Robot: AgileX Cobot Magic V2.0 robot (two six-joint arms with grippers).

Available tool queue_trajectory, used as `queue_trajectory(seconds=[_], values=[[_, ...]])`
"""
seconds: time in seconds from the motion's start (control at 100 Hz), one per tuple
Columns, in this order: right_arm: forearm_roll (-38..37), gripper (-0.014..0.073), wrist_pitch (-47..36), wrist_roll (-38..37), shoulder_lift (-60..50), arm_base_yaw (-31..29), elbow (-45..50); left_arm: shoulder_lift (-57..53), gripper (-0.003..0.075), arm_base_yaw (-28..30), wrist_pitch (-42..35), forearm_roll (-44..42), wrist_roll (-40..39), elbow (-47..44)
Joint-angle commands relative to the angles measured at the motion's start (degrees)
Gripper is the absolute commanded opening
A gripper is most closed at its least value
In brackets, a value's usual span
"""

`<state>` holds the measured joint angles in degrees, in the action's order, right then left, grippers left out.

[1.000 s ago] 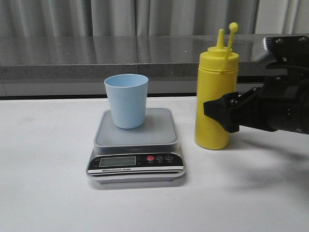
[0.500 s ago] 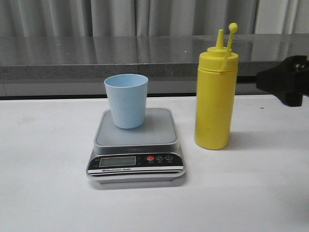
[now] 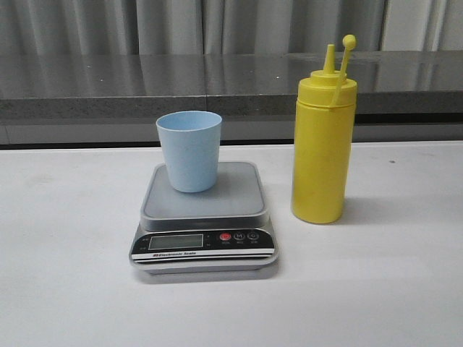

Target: Pour seasoning into cup on scale with both arms

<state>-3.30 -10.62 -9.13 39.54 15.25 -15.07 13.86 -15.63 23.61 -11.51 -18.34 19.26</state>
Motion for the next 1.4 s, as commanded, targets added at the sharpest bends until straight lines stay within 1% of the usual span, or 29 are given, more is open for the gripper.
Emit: queue_trajectory(seconds=[0.0, 0.24, 0.29, 0.34, 0.43, 0.6, 0.72, 1.39], values=[[0.09, 0.0635, 4.53, 0.40, -5.16, -0.44, -3.54, 0.48, -0.0020, 0.11, -4.55, 0.18, -0.54, 1.64], [-0.28, 0.0629, 17.64, 0.40, -15.38, -0.44, -6.83, 0.48, -0.0020, 0.11, -4.55, 0.18, -0.54, 1.64], [-0.84, 0.0607, 19.87, 0.40, -16.90, -0.44, -7.37, 0.48, -0.0020, 0.11, -4.55, 0.18, -0.54, 1.64], [-1.52, 0.0566, 21.55, 0.40, -18.21, -0.44, -7.63, 0.48, -0.0020, 0.11, -4.55, 0.18, -0.54, 1.64], [-2.38, 0.0435, 23.32, 0.40, -19.98, -0.44, -7.71, 0.48, -0.0020, 0.11, -4.55, 0.18, -0.54, 1.64], [-2.38, 0.0107, 23.74, 0.40, -20.41, -0.44, -7.71, 0.48, -0.0020, 0.11, -4.55, 0.18, -0.54, 1.64], [-2.38, -0.0070, 23.59, 0.40, -20.41, -0.44, -7.71, 0.48, -0.0020, 0.11, -4.55, 0.18, -0.54, 1.64], [-2.38, -0.0069, 23.59, 0.40, -20.41, -0.44, -7.71, 0.48, -0.0020, 0.11, -4.55, 0.18, -0.54, 1.64]])
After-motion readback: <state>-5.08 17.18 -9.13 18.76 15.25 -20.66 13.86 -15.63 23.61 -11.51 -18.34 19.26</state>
